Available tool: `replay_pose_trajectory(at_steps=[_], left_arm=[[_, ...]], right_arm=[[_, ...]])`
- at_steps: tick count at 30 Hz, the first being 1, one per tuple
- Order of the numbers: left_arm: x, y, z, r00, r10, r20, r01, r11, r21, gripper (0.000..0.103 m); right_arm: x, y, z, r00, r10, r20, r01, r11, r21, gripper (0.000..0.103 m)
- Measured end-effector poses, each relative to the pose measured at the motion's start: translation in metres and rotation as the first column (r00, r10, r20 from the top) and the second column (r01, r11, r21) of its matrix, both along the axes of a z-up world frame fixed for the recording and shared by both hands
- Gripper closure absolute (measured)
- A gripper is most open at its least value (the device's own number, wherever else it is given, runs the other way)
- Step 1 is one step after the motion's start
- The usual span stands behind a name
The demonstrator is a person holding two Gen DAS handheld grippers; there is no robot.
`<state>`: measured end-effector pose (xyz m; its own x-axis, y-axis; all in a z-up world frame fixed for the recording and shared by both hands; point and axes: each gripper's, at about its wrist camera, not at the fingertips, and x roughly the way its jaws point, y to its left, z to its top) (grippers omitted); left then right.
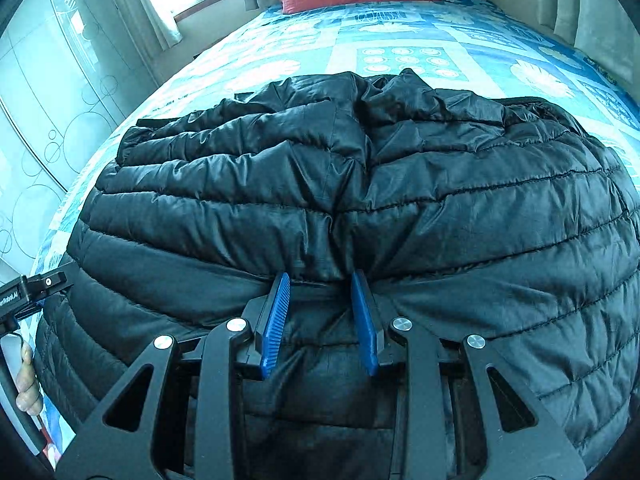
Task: Fold large clothes
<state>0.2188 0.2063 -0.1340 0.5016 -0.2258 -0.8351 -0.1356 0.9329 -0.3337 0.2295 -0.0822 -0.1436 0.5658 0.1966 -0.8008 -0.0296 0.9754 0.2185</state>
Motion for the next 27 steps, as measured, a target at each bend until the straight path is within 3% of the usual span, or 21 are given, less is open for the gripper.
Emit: replay_pose_trajectory(at_steps=[7, 10, 13, 15, 18, 21, 27], left_arm=[[0.009, 0.007, -0.012, 0.995, 0.084, -0.044, -0.089, 0.987, -0.135, 0.026], [0.016, 0.008, -0.022, 0.994, 0.094, -0.062, -0.103, 0.981, -0.166, 0.020], [0.016, 0.010, -0.025, 0.992, 0.115, -0.055, -0.124, 0.974, -0.187, 0.021], [0.012, 0.004, -0.022, 0.994, 0.104, -0.030, -0.108, 0.979, -0.174, 0.042], [0.007, -0.002, -0.018, 0.996, 0.087, -0.004, -0.086, 0.974, -0.209, 0.063], [0.003, -0.007, -0.009, 0.996, 0.088, 0.020, -0.082, 0.978, -0.193, 0.075], [-0.008, -0.018, 0.023, 0.990, 0.112, 0.087, -0.096, 0.981, -0.171, 0.083]], right_arm=[[-0.001, 0.000, -0.001, 1.000, -0.001, 0.006, 0.001, 1.000, 0.003, 0.071], [-0.002, 0.000, 0.000, 1.000, -0.002, 0.009, 0.002, 1.000, 0.009, 0.071], [-0.003, 0.000, 0.000, 1.000, -0.003, 0.013, 0.003, 1.000, 0.009, 0.071], [-0.004, 0.001, 0.000, 1.000, -0.005, 0.022, 0.004, 1.000, 0.003, 0.071], [-0.005, 0.001, 0.000, 1.000, -0.004, 0.028, 0.004, 1.000, 0.001, 0.071], [-0.004, 0.001, 0.000, 1.000, -0.004, 0.031, 0.004, 1.000, 0.003, 0.071], [-0.008, 0.001, 0.003, 0.999, -0.007, 0.044, 0.007, 1.000, 0.001, 0.071]])
